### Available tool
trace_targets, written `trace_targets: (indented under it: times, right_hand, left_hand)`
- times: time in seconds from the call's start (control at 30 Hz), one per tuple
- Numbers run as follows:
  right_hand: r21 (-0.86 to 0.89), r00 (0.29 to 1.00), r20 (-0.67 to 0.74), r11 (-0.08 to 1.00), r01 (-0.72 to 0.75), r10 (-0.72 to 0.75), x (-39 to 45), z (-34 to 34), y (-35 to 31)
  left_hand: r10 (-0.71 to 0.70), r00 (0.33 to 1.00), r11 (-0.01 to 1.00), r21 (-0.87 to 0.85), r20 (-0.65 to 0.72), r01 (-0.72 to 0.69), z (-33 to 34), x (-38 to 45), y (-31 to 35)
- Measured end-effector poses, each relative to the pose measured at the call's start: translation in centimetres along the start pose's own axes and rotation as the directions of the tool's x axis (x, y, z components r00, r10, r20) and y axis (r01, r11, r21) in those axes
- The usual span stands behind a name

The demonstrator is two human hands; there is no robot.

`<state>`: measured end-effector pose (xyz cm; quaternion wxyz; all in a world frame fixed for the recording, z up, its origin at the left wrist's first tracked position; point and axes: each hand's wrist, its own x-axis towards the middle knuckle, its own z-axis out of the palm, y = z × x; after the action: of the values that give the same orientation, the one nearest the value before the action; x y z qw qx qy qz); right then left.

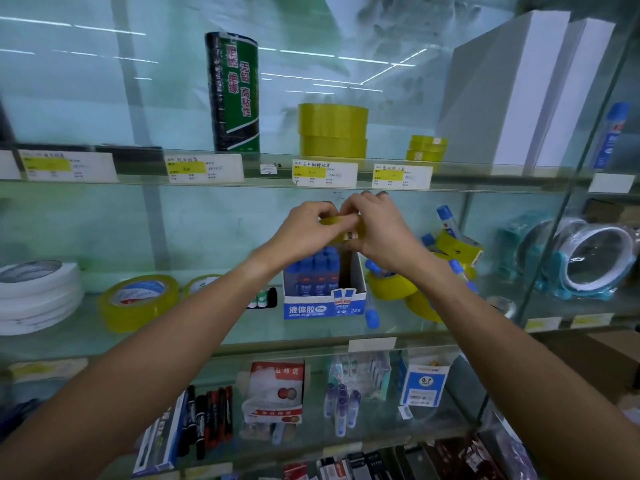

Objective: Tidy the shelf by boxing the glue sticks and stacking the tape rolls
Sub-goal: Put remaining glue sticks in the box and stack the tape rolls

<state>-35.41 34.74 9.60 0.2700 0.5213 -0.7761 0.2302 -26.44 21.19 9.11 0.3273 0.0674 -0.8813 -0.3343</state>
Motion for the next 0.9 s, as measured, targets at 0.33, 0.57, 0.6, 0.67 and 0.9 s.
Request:
trace_targets:
  times: [0.33, 0.57, 0.6, 0.67, 0.9]
  right_hand:
    - [0.367, 0.968, 0.224, 0.93, 0.021, -0.11, 2.7, 1.8, -4.6]
    - [0.57, 0.917, 0.349, 0.82, -0.042, -0.195, 5.3, 4.6, -8.2]
    - [0.564, 0.916, 0.346, 0.825, -0.032, -0.202, 5.7, 5.2, -8.8]
    - [0.511, 0.922, 0.328, 0.859, 0.011, -0.207, 6.6, 6.5, -10.0]
    - [0.297, 0.919, 0.307, 0.942, 0.155, -0.248, 8.2, 12.8, -14.4]
  left_hand:
    - [-0.049, 0.999, 0.995, 0.085, 0.002, 0.049, -9.2, -3.1, -5.5]
    - [0.017, 0.996, 0.999, -0.047, 0.092, -0.013, -14.9, -5.5, -9.9]
    - [0.023, 0.995, 0.998, -0.056, 0.095, -0.018, -15.5, -5.8, -10.5]
    - [0.012, 0.997, 0.998, -0.066, 0.083, -0.006, -16.5, -6.2, -11.6]
    - [-0.039, 0.999, 0.976, 0.213, 0.033, 0.031, -17.6, -7.2, -15.1]
